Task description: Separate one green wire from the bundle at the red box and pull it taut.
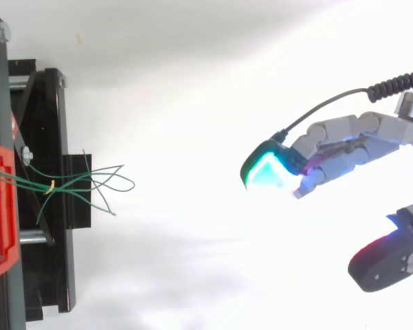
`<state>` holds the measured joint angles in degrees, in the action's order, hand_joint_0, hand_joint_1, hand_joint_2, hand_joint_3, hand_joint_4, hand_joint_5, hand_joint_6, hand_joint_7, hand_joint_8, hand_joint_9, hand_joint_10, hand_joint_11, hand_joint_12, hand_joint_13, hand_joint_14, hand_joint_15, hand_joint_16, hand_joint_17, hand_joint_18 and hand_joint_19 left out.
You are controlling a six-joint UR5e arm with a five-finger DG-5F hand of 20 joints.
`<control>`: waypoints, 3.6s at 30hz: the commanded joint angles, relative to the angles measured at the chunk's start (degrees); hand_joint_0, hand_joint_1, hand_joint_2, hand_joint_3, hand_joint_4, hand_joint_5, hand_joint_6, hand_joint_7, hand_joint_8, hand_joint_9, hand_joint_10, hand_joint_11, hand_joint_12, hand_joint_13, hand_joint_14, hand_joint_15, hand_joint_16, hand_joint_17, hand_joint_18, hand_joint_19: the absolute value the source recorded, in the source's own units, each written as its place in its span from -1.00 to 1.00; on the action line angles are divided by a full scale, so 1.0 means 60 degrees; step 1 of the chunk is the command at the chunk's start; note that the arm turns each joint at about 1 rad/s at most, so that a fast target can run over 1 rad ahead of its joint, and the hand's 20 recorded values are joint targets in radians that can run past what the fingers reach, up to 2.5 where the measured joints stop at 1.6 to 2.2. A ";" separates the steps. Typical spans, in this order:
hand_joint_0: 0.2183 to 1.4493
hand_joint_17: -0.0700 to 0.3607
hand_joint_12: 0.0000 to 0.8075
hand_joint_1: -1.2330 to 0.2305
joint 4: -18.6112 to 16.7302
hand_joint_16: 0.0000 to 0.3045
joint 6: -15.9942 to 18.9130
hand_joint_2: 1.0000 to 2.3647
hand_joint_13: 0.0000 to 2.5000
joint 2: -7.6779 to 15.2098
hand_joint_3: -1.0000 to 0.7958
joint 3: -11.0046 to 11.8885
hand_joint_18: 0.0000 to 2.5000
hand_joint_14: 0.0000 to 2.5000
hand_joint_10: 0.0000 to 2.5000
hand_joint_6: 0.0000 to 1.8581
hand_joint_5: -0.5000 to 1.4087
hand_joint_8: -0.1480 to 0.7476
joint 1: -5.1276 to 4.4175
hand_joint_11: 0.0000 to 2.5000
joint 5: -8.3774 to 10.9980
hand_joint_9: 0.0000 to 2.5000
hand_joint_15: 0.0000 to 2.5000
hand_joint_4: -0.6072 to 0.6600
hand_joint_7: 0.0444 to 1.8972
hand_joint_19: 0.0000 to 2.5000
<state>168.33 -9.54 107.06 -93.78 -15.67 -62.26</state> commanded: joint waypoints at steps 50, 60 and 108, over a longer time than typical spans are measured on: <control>-0.42 -0.37 -0.38 -0.25 -0.3534 -0.81 -0.1427 -1.00 -0.60 0.4291 -0.44 0.3588 -0.73 -1.00 -1.00 -0.46 -0.69 -0.12 -0.0112 -0.89 0.2056 -0.46 -0.88 0.27 -0.36 -0.88; -0.43 -0.23 -0.29 -0.24 -0.2890 -0.72 -0.1134 -1.00 -0.56 0.4789 -0.44 0.4291 -0.69 -0.99 -1.00 -0.46 -0.69 -0.15 -0.0098 -0.89 0.2056 -0.47 -0.83 0.26 -0.36 -0.74; -0.35 -0.22 -0.27 -0.17 -0.2055 -0.71 0.0536 -1.00 -0.43 0.5155 -0.44 0.5068 -0.57 -0.99 -0.99 -0.46 -0.63 -0.09 -0.0200 -0.71 0.1368 -0.23 -0.76 0.42 -0.18 -0.67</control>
<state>154.65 -7.55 137.99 -63.96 -16.99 -53.95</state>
